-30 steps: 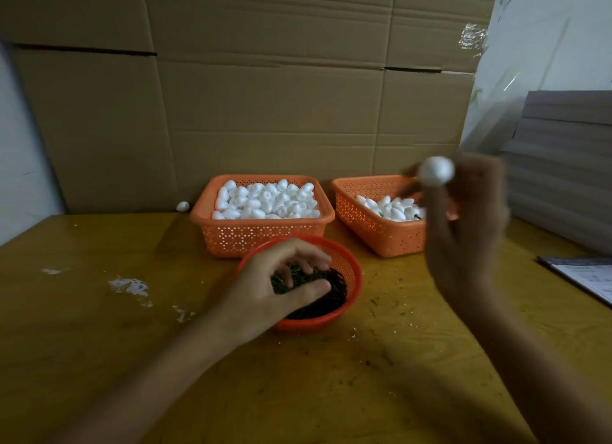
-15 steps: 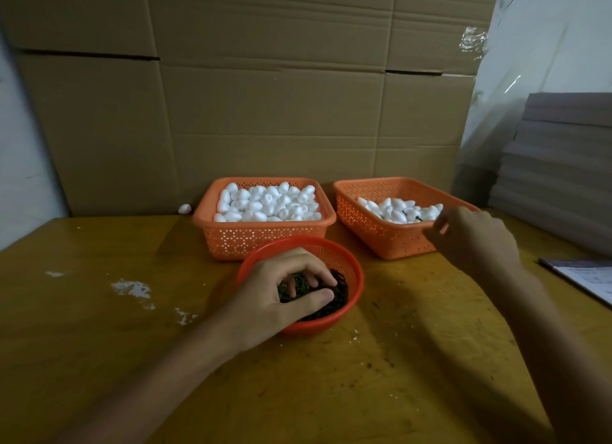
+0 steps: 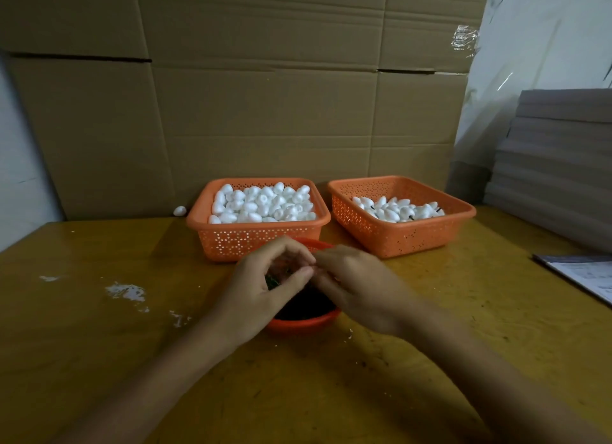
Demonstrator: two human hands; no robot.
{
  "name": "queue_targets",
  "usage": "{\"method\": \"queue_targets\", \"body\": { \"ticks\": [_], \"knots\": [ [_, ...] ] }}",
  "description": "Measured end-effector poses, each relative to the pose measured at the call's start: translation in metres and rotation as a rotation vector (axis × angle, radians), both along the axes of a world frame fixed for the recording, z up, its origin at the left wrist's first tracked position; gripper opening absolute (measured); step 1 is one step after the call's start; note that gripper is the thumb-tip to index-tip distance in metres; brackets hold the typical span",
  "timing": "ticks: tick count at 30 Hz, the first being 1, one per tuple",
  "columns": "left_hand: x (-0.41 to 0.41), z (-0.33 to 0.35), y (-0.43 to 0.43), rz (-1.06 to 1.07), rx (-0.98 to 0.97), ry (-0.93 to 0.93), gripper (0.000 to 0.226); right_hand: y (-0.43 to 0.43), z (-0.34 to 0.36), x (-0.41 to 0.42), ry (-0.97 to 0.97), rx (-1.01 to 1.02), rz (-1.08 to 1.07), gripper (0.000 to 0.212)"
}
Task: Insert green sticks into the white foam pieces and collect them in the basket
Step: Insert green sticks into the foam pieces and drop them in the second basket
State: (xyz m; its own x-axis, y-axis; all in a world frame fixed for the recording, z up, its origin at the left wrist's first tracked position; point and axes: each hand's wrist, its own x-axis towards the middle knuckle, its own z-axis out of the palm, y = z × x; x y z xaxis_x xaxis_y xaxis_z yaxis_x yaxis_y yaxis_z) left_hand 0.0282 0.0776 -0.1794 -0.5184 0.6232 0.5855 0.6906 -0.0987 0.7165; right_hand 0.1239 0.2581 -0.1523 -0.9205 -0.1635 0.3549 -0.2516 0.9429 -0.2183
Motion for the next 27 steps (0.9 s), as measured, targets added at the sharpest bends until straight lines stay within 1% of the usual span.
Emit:
{"method": "queue_targets", "body": {
  "ticks": [2, 3, 4, 6, 7, 8, 9, 11, 12, 13, 15, 17, 21, 25, 27],
  "knots": [
    [-0.006, 0.004, 0.0, 0.131, 0.053, 0.024, 0.007, -0.007, -0.011, -0.004, -0.122, 0.066, 0.031, 0.046],
    [-0.013, 0.008, -0.001, 0.236, 0.062, 0.085, 0.009, -0.008, -0.014, -0.005, -0.162, 0.1, 0.027, 0.049],
    [-0.021, 0.013, -0.001, 0.361, 0.041, 0.185, 0.011, -0.008, -0.016, -0.005, -0.18, 0.122, 0.026, 0.05],
    [-0.043, 0.026, -0.003, 0.604, -0.113, 0.414, 0.018, -0.009, -0.015, -0.006, -0.181, 0.14, 0.028, 0.049],
    [-0.055, 0.034, -0.003, 0.686, -0.231, 0.47, 0.022, -0.009, -0.015, -0.007, -0.177, 0.147, 0.029, 0.048],
    [-0.067, 0.043, -0.004, 0.73, -0.37, 0.465, 0.027, -0.009, -0.016, -0.008, -0.169, 0.154, 0.029, 0.049],
    [-0.079, 0.051, -0.003, 0.741, -0.531, 0.412, 0.035, -0.009, -0.016, -0.007, -0.166, 0.16, 0.026, 0.049],
    [-0.096, 0.062, 0.003, 0.671, -0.833, 0.26, 0.053, -0.009, -0.017, -0.006, -0.166, 0.166, 0.022, 0.049],
    [-0.104, 0.064, 0.006, 0.628, -0.93, 0.197, 0.06, -0.009, -0.017, -0.005, -0.166, 0.168, 0.019, 0.049],
    [-0.111, 0.064, 0.01, 0.598, -0.984, 0.138, 0.066, -0.009, -0.017, -0.005, -0.162, 0.172, 0.015, 0.048],
    [-0.123, 0.063, 0.017, 0.577, -1.013, 0.019, 0.074, -0.011, -0.017, -0.004, -0.152, 0.179, 0.007, 0.047],
    [-0.131, 0.061, 0.022, 0.572, -1.026, -0.049, 0.077, -0.012, -0.017, -0.004, -0.138, 0.191, 0.007, 0.045],
    [-0.139, 0.062, 0.026, 0.537, -1.05, -0.061, 0.074, -0.012, -0.016, -0.004, -0.123, 0.159, 0.002, 0.044],
    [-0.144, 0.06, 0.019, 0.527, -1.118, -0.045, 0.077, -0.013, -0.016, -0.004, -0.097, 0.13, 0.02, 0.043],
    [-0.146, 0.06, 0.017, 0.533, -1.111, -0.063, 0.077, -0.013, -0.015, -0.004, -0.071, 0.111, 0.027, 0.041]
  ]
}}
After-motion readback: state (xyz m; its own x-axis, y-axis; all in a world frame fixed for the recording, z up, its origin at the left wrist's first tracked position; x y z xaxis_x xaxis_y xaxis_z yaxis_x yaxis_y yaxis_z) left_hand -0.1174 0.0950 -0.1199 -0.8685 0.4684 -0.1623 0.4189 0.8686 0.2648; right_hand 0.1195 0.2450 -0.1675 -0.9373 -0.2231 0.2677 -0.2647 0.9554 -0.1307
